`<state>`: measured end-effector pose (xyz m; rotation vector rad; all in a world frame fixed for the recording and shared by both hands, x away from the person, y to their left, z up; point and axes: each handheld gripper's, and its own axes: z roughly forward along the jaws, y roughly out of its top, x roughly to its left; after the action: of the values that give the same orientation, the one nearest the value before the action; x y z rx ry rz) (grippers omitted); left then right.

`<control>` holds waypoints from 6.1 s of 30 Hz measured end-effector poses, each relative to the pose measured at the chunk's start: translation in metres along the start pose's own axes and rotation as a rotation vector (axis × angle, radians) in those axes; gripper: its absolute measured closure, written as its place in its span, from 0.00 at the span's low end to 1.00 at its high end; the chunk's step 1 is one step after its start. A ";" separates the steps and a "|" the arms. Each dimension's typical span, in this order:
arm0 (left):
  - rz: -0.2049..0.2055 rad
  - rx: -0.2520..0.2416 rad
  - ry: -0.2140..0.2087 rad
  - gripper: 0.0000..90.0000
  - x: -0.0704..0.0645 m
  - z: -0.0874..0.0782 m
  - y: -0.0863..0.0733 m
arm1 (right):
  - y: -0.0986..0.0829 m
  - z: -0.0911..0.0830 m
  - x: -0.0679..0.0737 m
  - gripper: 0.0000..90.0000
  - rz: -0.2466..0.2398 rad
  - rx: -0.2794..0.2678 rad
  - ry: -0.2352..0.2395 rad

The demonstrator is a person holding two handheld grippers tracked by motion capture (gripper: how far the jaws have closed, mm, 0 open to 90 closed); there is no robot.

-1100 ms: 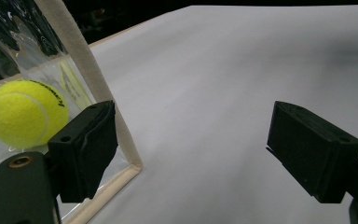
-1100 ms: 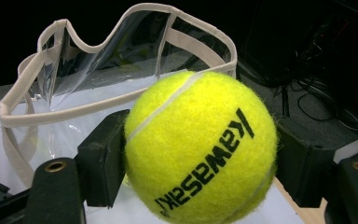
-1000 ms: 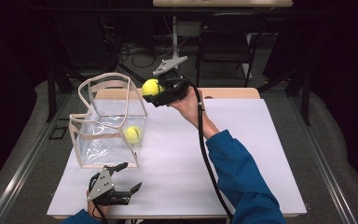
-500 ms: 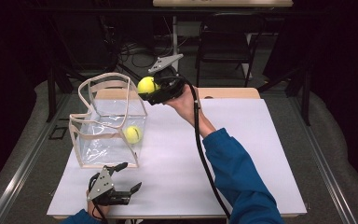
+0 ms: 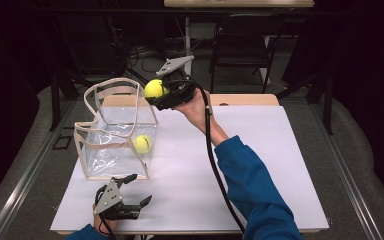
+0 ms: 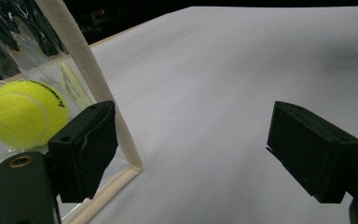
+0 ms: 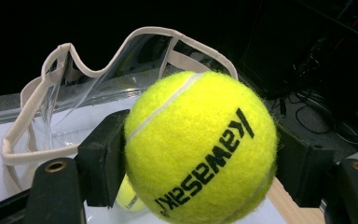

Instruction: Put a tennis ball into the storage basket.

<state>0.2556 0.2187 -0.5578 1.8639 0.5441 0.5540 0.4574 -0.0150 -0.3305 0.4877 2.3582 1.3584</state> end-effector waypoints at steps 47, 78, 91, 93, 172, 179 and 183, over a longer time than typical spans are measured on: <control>-0.007 -0.006 -0.002 0.18 0.001 0.000 0.000 | 0.015 0.016 0.016 0.30 -0.022 -0.053 -0.001; -0.007 -0.002 0.000 0.18 0.001 0.000 0.000 | 0.022 0.024 0.029 0.30 -0.041 -0.082 0.002; -0.006 -0.005 -0.001 0.18 0.001 -0.001 0.000 | 0.025 0.033 0.035 0.30 -0.049 -0.076 0.017; -0.009 -0.006 -0.001 0.18 0.001 -0.001 -0.001 | 0.026 0.034 0.037 0.30 -0.052 -0.073 0.018; -0.006 -0.005 0.004 0.18 0.002 -0.003 -0.001 | 0.032 0.062 0.057 0.29 -0.083 -0.013 0.079; -0.006 -0.006 0.004 0.18 0.002 -0.003 -0.001 | 0.032 0.065 0.059 0.29 -0.082 -0.003 0.084; -0.006 -0.005 0.003 0.18 0.002 -0.003 -0.001 | 0.031 0.068 0.059 0.29 -0.080 0.011 0.088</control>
<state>0.2553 0.2223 -0.5571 1.8565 0.5495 0.5538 0.4424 0.0781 -0.3434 0.3390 2.4282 1.3575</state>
